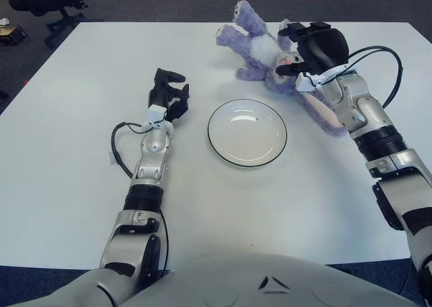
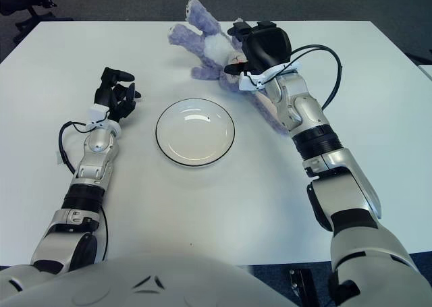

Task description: Put the doll into the plate.

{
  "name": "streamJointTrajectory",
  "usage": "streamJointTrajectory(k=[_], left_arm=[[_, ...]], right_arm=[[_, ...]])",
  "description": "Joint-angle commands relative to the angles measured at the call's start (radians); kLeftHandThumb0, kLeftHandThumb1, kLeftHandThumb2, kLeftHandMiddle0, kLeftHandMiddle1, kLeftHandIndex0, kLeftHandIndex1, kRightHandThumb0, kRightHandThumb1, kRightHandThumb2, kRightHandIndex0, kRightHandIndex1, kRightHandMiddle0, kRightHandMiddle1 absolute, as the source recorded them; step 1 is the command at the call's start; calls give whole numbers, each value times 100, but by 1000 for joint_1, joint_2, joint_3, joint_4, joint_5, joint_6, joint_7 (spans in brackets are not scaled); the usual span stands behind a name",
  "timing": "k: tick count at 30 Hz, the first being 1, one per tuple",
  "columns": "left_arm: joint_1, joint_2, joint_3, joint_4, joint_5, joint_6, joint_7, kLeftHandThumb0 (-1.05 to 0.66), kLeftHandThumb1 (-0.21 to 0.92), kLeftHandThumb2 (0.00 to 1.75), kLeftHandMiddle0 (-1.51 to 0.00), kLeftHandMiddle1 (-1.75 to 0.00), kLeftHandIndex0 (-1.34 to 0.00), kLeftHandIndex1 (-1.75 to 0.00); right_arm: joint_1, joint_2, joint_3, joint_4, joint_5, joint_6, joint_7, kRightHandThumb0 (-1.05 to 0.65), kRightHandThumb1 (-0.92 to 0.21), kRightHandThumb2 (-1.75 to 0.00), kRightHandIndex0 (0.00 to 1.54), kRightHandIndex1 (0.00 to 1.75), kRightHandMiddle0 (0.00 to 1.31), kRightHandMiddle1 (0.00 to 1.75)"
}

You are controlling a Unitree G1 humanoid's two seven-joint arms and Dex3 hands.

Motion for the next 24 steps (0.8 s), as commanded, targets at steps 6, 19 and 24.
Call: streamJointTrajectory(k=[6, 19, 24], left_arm=[[14, 4, 0, -5, 4, 4, 0, -35, 92, 49, -53, -157, -23, -172], [15, 2, 2, -6, 2, 4, 1, -35, 92, 49, -53, -157, -23, -172], [15, 0, 2, -4, 1, -1, 2, -35, 92, 49, -53, -158, -23, -172]], right_arm=[[-24, 30, 36, 16, -38, 41, 59, -95, -92, -66, 39, 0, 24, 18], [-38, 62, 82, 74, -71, 69, 98, -96, -92, -69, 36, 0, 24, 14], [-46, 65, 96, 107, -75, 61, 105, -97, -92, -70, 35, 0, 24, 13]])
